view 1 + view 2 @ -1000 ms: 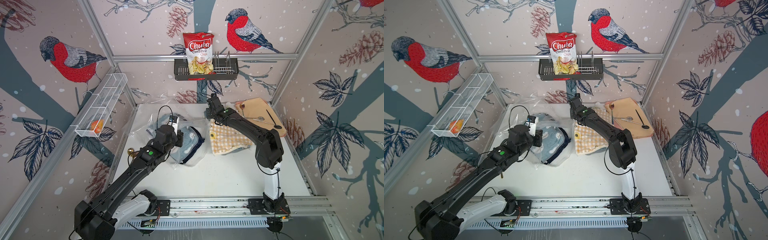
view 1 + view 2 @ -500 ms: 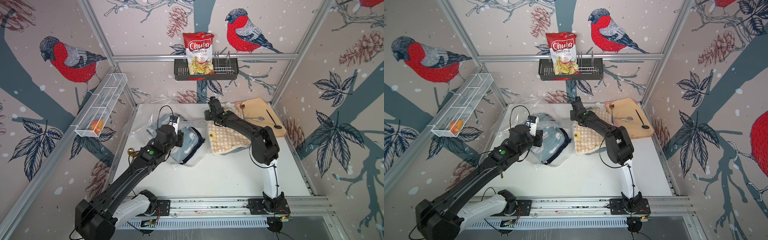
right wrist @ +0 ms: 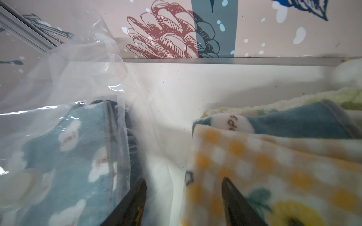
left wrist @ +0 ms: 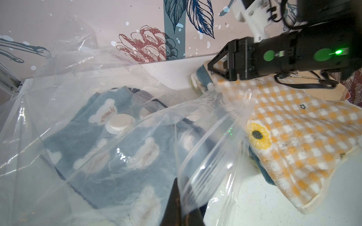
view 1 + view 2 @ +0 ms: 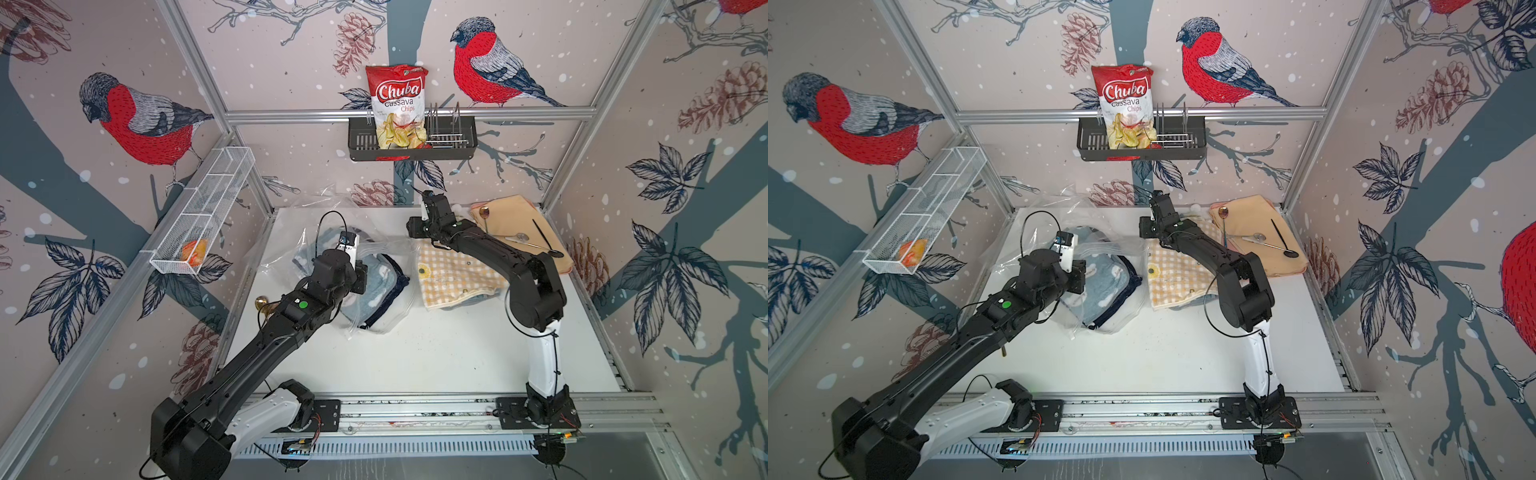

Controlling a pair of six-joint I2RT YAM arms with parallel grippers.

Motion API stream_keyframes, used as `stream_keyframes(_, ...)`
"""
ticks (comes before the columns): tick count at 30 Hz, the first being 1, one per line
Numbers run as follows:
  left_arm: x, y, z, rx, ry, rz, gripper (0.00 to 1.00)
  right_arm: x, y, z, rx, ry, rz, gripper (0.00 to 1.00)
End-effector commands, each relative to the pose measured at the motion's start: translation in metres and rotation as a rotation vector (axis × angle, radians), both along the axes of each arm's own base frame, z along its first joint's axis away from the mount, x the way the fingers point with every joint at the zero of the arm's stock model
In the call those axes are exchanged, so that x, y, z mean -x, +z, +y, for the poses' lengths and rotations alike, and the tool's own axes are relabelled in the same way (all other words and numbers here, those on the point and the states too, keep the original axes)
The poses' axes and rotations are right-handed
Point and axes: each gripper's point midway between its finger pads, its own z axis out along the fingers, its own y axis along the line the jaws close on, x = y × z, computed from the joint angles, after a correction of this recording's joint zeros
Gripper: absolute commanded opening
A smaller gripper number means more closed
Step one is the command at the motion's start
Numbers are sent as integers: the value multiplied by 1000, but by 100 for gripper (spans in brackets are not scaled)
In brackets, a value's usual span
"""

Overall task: Take the blanket out of the vacuum bag
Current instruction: Place the blanket at the center of the board.

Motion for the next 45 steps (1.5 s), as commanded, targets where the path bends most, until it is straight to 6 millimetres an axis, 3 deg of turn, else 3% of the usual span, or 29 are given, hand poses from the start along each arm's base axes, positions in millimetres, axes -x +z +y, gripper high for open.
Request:
stream_keyframes(1, -5, 6, 4, -4, 28, -30, 4, 11, 61, -16, -96, -41, -100, 63)
stream_keyframes(5, -7, 5, 10, -21, 58, -34, 2, 47, 92, -24, -209, 15, -134, 61)
stream_keyframes(8, -8, 4, 14, -34, 80, -36, 0, 81, 97, -24, -301, 74, -122, 53)
stream_keyframes(16, -8, 2, 9, -24, 54, -40, 0, 150, 87, -44, -434, 58, -128, 17)
stream_keyframes(22, -9, 7, 16, -41, 83, -63, 0, 179, 69, -45, -488, 43, -103, 12)
stream_keyframes(27, -10, 5, 28, -80, 140, -70, 0, 200, 47, -24, -518, 76, -31, 12)
stream_keyframes(31, -15, -3, 35, -127, 184, -39, 0, 224, 35, 8, -539, 107, 19, 12)
stream_keyframes(36, -14, 1, 34, -109, 179, -56, 0, 248, 25, 52, -532, 176, 45, 16)
stream_keyframes(45, -10, 9, 30, -82, 151, -84, 0, 248, -6, 83, -478, 218, 125, 23)
